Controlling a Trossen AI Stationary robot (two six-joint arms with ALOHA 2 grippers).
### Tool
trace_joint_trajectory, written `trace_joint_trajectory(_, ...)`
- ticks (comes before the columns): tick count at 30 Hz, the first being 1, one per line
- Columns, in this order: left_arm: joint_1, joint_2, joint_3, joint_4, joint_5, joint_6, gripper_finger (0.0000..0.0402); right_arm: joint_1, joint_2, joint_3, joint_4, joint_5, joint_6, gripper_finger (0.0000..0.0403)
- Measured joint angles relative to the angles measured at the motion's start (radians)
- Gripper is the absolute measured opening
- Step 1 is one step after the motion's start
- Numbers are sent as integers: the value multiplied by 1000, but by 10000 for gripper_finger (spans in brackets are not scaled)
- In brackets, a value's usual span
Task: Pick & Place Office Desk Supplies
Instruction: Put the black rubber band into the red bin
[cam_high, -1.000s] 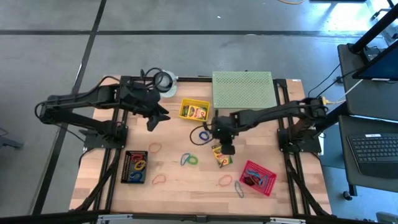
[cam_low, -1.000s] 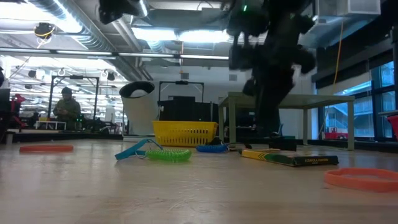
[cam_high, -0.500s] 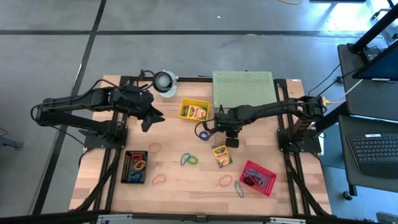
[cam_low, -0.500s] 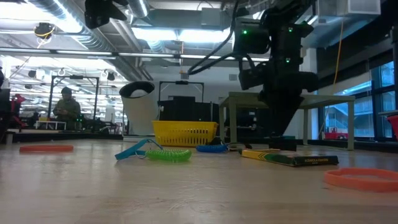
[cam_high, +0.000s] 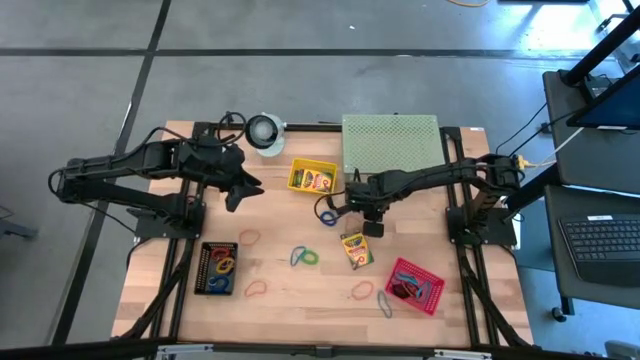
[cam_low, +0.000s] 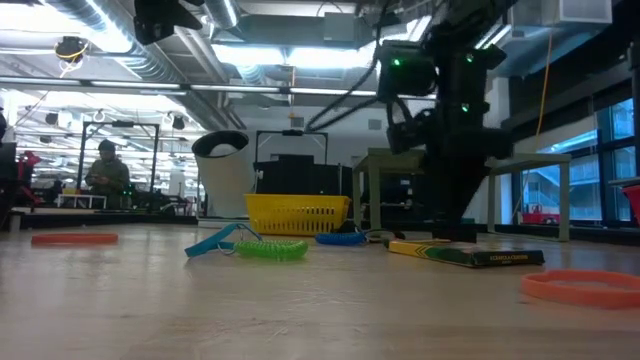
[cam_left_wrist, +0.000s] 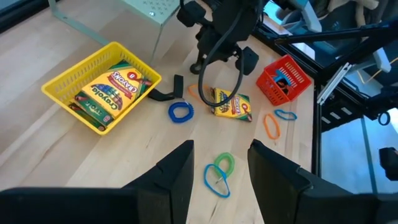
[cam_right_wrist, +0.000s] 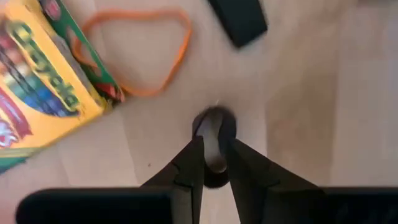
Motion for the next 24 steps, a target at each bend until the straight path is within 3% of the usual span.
trace_joint_trajectory(12,0,0,0,0,1,-8,145,0,0,-91,118,-2,25,66)
trace_joint_trajectory(18,0,1,0,0,1,-17,145,0,21,-89,142,-21,29,12)
trace_joint_trajectory(24,0,1,0,1,1,-26,145,2,52,-84,136,-52,64,4)
